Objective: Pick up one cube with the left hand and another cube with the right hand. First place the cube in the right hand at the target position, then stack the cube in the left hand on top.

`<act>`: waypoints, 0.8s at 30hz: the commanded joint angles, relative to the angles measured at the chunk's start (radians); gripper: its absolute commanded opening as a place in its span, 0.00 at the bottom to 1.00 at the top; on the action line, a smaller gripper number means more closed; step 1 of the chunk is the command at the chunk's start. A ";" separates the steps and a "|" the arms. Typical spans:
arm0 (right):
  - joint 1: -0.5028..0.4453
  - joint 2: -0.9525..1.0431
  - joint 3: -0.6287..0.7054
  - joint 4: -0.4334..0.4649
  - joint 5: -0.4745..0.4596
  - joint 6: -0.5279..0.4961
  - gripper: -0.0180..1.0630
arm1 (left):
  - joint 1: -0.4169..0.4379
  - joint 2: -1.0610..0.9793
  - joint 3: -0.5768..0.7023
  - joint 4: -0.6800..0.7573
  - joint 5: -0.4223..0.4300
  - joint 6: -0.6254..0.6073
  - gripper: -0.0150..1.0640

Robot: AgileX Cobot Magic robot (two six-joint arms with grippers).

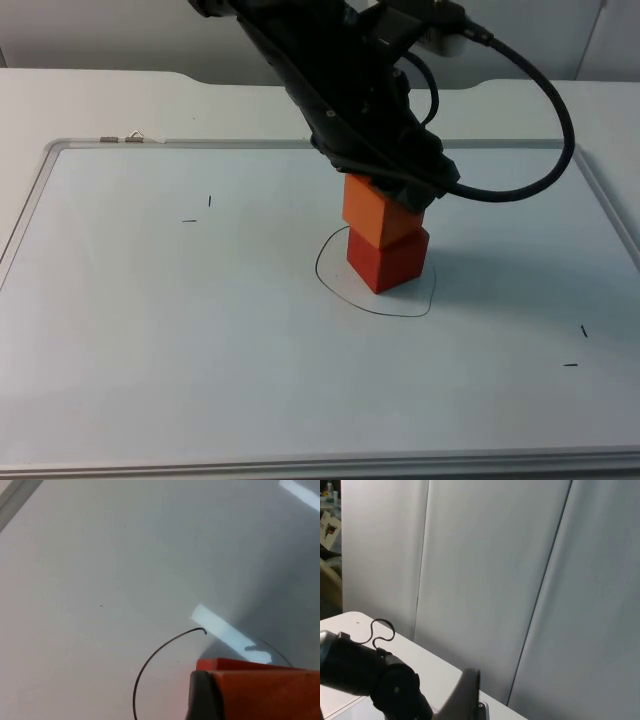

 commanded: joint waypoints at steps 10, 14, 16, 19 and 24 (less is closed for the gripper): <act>0.004 -0.002 0.003 0.001 -0.013 -0.006 0.84 | -0.006 0.003 -0.011 -0.024 -0.012 0.003 0.16; 0.004 -0.002 0.003 -0.003 -0.013 -0.006 0.84 | -0.006 0.001 -0.011 -0.024 -0.018 0.003 0.57; 0.004 -0.002 0.003 -0.003 -0.013 -0.006 0.84 | -0.006 -0.001 -0.011 -0.024 -0.018 0.003 0.85; 0.004 -0.002 0.003 -0.003 -0.013 -0.006 0.84 | -0.006 -0.014 -0.011 -0.020 -0.014 0.003 0.99; 0.004 -0.002 0.003 -0.003 -0.013 -0.006 0.84 | -0.006 -0.087 -0.055 0.006 0.047 0.003 0.99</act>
